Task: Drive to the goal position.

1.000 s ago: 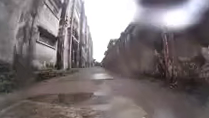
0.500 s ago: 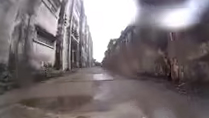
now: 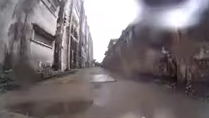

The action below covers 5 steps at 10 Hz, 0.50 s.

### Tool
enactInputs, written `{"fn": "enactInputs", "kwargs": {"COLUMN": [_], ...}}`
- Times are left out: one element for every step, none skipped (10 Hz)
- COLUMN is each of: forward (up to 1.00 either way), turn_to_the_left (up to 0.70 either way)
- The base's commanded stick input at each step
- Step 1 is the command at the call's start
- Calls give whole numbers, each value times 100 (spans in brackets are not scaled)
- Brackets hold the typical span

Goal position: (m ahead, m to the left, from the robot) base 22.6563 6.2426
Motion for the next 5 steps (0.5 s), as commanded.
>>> {"fn": "enactInputs", "kwargs": {"forward": [50,50,50,50,50], "turn_to_the_left": [2,2,2,2,2]}}
